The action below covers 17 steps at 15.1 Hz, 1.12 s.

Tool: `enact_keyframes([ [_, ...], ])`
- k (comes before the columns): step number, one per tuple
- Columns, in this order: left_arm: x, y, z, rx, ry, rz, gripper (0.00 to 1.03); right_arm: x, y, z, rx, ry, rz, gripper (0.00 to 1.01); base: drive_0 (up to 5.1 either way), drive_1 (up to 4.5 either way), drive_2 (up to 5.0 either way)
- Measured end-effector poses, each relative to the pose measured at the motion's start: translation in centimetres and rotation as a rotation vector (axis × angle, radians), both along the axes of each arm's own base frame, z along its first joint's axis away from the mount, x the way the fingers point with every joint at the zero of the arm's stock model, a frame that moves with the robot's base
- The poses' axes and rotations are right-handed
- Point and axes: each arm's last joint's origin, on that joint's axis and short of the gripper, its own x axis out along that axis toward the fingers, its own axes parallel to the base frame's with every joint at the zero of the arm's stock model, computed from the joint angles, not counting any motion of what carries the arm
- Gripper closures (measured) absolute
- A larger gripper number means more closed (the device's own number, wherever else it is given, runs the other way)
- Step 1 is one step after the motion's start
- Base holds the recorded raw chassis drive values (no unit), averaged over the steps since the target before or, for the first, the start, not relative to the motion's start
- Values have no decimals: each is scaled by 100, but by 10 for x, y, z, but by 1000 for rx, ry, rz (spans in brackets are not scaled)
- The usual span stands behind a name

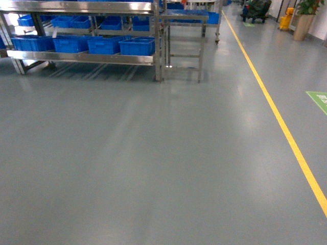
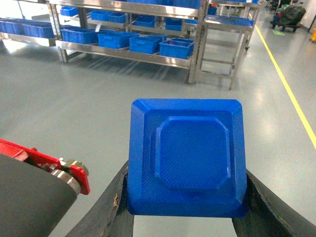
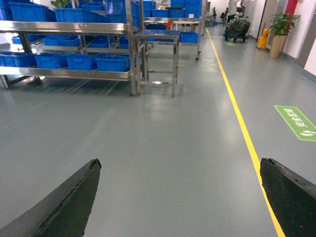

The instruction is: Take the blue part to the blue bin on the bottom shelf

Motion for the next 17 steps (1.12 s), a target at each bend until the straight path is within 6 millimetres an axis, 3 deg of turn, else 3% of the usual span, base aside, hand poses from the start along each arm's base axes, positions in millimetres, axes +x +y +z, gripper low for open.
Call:
enact_keyframes([
  [17, 0, 0, 0, 1, 3, -5, 59, 0, 0, 0, 0, 0, 0, 3, -25, -25, -25],
])
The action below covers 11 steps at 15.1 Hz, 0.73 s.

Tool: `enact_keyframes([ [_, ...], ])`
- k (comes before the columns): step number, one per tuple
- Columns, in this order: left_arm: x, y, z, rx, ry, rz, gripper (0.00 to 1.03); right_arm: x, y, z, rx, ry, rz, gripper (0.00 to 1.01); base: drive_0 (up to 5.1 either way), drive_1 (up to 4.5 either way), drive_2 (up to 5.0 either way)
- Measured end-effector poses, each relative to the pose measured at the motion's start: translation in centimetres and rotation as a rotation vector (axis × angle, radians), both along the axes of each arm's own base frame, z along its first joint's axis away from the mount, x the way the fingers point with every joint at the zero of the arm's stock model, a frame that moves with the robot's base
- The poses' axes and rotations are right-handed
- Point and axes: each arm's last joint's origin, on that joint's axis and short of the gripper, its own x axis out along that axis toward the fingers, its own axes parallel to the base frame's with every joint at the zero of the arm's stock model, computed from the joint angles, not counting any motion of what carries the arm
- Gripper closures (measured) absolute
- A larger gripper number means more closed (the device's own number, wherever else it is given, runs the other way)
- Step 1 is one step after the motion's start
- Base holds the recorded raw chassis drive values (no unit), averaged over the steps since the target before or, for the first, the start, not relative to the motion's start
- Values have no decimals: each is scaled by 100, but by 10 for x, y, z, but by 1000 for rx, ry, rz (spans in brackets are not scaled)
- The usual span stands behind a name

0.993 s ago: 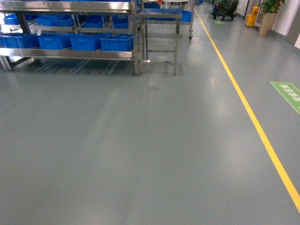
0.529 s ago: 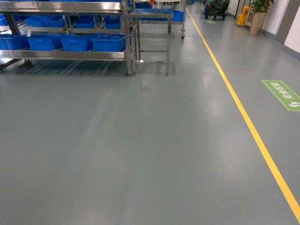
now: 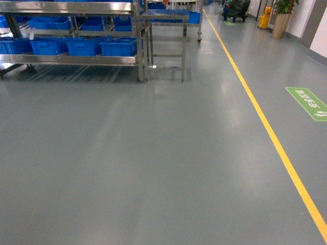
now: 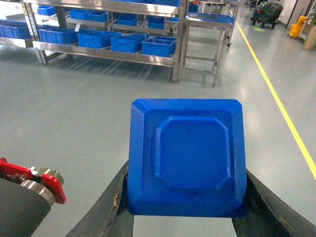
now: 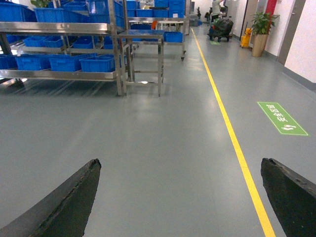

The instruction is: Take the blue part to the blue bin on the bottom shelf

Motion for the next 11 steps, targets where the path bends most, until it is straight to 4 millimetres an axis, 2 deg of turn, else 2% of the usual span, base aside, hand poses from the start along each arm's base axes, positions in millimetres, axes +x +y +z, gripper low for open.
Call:
enact_keyframes([
  [3, 0, 0, 0, 0, 0, 0, 59, 0, 0, 0, 0, 0, 0, 3, 0, 81, -81],
  [11, 0, 0, 0, 1, 2, 0, 59, 0, 0, 0, 0, 0, 0, 3, -11, 370, -392],
])
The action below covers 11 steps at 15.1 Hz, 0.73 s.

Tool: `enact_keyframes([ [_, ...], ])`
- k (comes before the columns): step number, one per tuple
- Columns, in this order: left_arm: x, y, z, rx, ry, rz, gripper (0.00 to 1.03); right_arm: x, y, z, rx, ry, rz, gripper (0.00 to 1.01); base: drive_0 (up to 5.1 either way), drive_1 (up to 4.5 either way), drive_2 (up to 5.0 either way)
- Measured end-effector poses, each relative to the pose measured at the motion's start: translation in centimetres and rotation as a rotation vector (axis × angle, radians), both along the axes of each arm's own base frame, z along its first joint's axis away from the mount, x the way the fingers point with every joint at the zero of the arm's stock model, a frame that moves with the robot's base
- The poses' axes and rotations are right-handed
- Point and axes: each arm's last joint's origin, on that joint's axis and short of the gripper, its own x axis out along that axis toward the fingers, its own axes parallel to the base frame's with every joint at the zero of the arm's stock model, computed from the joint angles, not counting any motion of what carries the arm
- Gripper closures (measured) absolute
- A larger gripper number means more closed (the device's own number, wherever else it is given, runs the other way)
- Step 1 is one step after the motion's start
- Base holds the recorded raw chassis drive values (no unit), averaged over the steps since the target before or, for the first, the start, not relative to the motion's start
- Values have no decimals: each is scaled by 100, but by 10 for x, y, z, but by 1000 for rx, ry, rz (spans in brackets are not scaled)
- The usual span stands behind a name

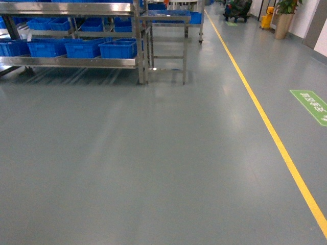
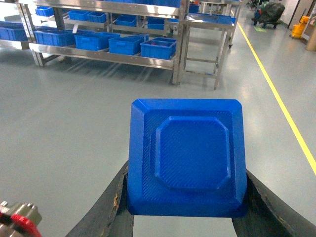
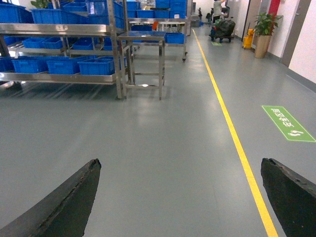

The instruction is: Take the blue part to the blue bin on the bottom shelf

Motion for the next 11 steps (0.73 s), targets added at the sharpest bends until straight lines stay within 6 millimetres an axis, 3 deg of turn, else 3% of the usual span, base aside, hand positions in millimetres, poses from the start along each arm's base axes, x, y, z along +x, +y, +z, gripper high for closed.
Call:
enact_keyframes([
  [11, 0, 0, 0, -1, -3, 1, 59, 0, 0, 0, 0, -4, 0, 3, 0, 415, -416],
])
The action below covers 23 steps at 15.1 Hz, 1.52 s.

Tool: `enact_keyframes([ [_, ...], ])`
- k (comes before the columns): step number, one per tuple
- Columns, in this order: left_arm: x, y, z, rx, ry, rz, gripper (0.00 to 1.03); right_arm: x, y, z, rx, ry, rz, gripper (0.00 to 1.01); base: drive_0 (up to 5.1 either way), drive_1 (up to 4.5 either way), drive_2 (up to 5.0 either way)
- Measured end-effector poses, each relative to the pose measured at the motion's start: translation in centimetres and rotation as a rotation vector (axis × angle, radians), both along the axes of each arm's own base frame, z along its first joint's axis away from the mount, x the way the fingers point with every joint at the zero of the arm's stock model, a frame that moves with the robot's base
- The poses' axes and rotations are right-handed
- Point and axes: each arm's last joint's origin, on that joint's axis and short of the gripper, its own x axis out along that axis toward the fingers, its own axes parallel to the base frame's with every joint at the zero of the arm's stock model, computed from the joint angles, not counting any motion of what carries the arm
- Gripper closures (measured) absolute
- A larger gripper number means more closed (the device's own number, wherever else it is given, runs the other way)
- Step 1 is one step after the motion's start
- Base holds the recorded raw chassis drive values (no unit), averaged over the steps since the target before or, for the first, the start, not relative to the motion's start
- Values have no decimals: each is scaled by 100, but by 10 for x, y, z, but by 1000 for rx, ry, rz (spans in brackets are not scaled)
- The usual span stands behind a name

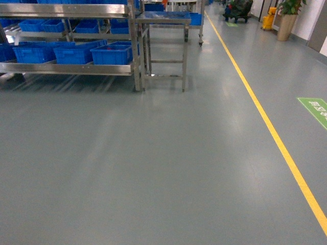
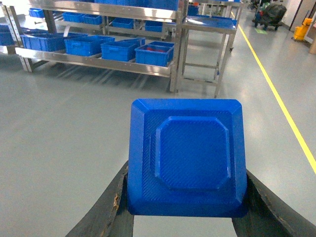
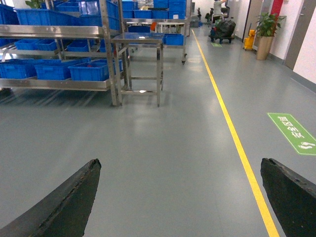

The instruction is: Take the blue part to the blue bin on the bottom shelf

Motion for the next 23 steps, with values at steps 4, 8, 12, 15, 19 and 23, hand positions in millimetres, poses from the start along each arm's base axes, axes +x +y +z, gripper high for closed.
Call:
enact_keyframes([
  [4, 0, 0, -1, 3, 8, -1, 59, 0, 0, 0, 0, 3, 0, 3, 12, 427, -404],
  [8, 0, 0, 0, 1, 2, -2, 59, 0, 0, 0, 0, 3, 0, 3, 6, 421, -409],
  [12, 0, 0, 0, 1, 3, -1, 59, 0, 0, -1, 0, 5, 0, 3, -2, 413, -417],
  [15, 0, 0, 0, 1, 2, 0, 59, 0, 0, 0, 0, 3, 0, 3, -1, 414, -416],
  [19, 0, 0, 0, 0, 1, 2, 59, 0, 0, -1, 0, 5, 0, 3, -8, 407, -424],
  [23, 0, 0, 0, 1, 2, 2, 59, 0, 0, 0, 0, 0, 0, 3, -9, 406, -424],
])
